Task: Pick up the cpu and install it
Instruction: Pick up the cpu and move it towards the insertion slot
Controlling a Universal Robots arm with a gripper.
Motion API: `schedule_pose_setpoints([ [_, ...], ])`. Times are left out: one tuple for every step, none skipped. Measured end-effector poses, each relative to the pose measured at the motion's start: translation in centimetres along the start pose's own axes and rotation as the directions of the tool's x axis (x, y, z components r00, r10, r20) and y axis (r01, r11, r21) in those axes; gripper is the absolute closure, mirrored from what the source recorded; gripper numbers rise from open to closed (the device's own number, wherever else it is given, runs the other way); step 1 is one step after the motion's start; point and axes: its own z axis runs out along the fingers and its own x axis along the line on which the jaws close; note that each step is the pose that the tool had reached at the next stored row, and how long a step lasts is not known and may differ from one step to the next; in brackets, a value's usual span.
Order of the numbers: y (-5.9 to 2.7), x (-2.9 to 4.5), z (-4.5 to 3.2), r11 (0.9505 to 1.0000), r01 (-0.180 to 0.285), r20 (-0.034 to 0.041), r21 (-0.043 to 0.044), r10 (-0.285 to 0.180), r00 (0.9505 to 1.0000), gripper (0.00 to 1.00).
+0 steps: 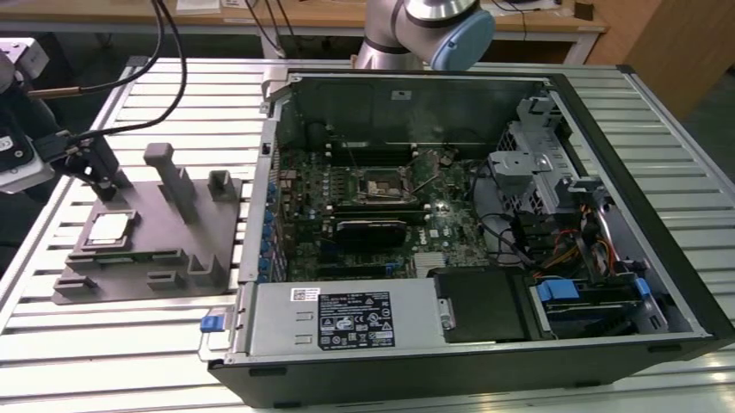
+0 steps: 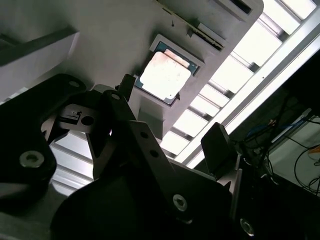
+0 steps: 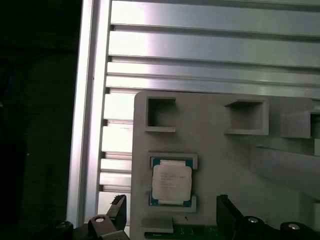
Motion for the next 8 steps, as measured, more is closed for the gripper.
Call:
schedule_pose_setpoints([
  [0.00,0.00,0.11,1.0000,-0.002,0.0002,0.0000,0.002,1.0000,0.20],
  [-0.01,-0.01,0.22,1.0000,-0.002,0.0001,0.0000,0.002,1.0000,0.20],
  [-0.01,-0.01,0.32,1.0000,-0.003,0.0002,0.0000,0.003,1.0000,0.20],
  [-0.02,-0.01,0.44,1.0000,-0.003,0.0002,0.0000,0.003,1.0000,0.20],
  [-0.02,-0.01,0.56,1.0000,-0.004,0.0002,0.0000,0.004,1.0000,0.20],
  [-0.03,-0.02,0.68,1.0000,-0.004,0.0003,-0.0001,0.004,1.0000,0.20],
  [-0.04,-0.02,0.81,1.0000,-0.005,0.0002,0.0000,0.005,1.0000,0.20],
  [-0.05,-0.02,0.97,1.0000,-0.005,0.0003,0.0000,0.005,1.0000,0.20],
])
